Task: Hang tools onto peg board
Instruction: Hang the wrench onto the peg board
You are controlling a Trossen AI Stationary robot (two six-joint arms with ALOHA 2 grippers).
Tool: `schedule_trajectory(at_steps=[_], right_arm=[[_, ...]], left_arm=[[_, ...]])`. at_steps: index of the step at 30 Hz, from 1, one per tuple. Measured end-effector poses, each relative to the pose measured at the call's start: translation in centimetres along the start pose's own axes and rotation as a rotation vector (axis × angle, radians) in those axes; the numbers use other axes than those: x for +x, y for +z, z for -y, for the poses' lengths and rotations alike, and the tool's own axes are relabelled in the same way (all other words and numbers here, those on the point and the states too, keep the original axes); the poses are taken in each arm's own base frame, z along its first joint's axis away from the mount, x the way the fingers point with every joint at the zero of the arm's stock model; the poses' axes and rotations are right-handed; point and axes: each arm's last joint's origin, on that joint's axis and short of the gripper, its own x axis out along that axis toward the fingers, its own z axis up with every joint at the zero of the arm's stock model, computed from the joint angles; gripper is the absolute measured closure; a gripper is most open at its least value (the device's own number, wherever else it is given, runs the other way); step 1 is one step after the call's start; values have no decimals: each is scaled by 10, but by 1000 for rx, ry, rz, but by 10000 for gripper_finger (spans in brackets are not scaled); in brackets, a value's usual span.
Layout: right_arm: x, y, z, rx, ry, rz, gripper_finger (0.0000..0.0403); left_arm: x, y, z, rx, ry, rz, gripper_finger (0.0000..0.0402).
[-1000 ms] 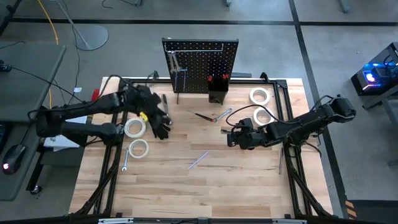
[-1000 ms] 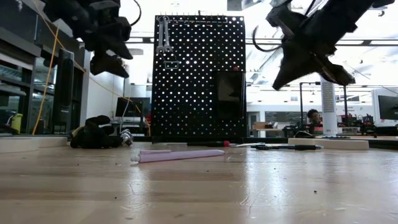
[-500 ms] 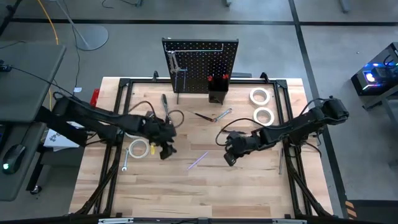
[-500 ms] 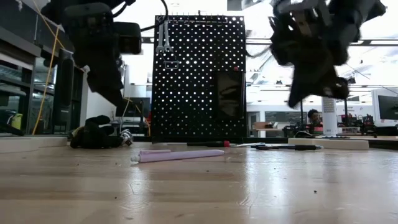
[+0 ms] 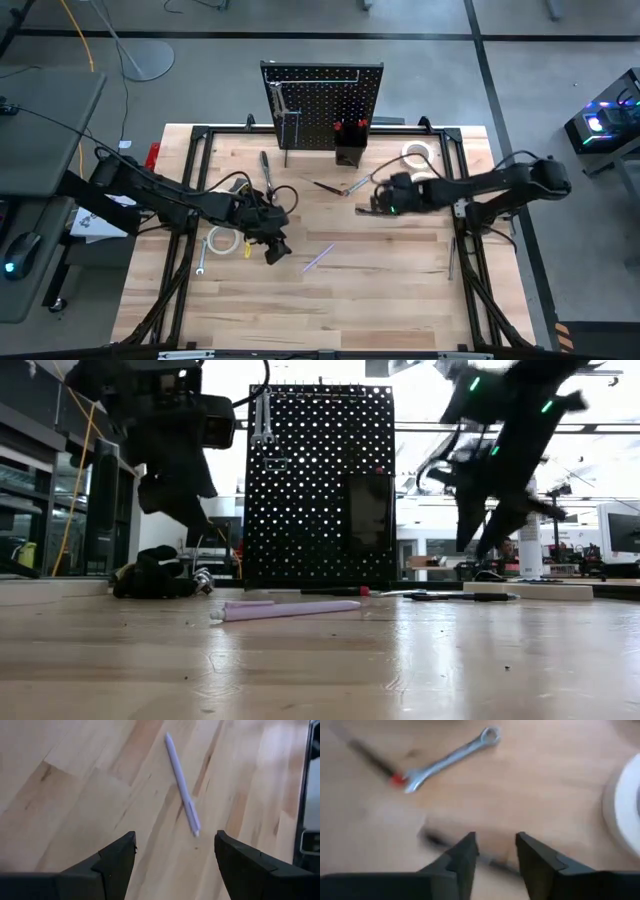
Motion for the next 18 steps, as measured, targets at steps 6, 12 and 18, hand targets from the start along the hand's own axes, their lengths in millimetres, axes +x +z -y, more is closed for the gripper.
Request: schedule_trajectory(at_steps=[6, 12, 18], right_arm=[[38, 42, 13, 93, 9, 95, 390], [65, 71, 18, 105, 72, 101, 402], [91, 74, 15, 137, 123, 74, 402]], left_arm=[[-1, 4, 4, -75, -37, 43, 151], [-1, 3, 7, -114, -54, 50, 151], [-1, 1, 10, -139, -64, 45, 151]])
